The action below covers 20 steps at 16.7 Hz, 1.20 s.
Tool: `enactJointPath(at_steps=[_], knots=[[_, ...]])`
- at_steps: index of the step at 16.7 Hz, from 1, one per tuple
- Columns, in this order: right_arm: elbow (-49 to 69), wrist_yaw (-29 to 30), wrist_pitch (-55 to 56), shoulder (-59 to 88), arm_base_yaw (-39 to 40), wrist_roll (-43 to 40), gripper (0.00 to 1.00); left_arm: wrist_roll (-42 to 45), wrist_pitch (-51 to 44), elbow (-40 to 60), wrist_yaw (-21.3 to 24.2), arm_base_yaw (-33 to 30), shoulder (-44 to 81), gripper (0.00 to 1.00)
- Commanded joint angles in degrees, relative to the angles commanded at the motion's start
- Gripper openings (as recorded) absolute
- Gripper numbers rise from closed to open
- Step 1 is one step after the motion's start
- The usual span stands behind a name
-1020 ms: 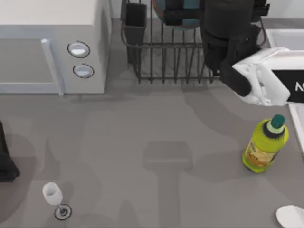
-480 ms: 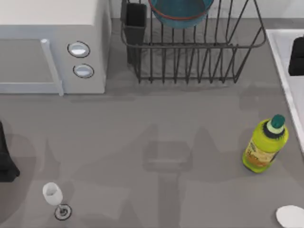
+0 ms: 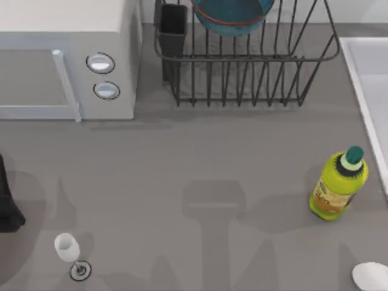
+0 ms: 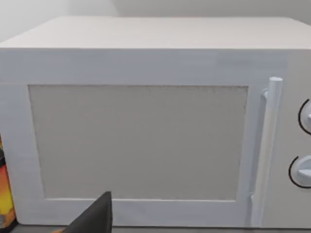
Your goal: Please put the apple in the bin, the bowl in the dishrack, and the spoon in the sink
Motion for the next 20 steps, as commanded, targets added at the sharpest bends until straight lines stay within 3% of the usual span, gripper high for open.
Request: enactJointPath(at_steps=[6,14,17,20], knots=[[-8.7,-6.2,-2.8,-17.8,-2.8,0.9,1.0,0.0,0.0,0.0,0.0,0.0,0.0,1.0],[-8.7,-6.7,-3.5,-18.1,-2.9,0.2,1.0,0.0,0.0,0.0,0.0,0.0,0.0,1.0],[-5.3,-7.3,-8.6,-12.9,-3.0,-5.2,1.0,0.0,0.0,0.0,0.0,0.0,0.0,1.0],[1.0,-7.8,-18.2,-3.5,-2.9,-16.0,1.0,0.0,0.0,0.0,0.0,0.0,0.0,1.0]])
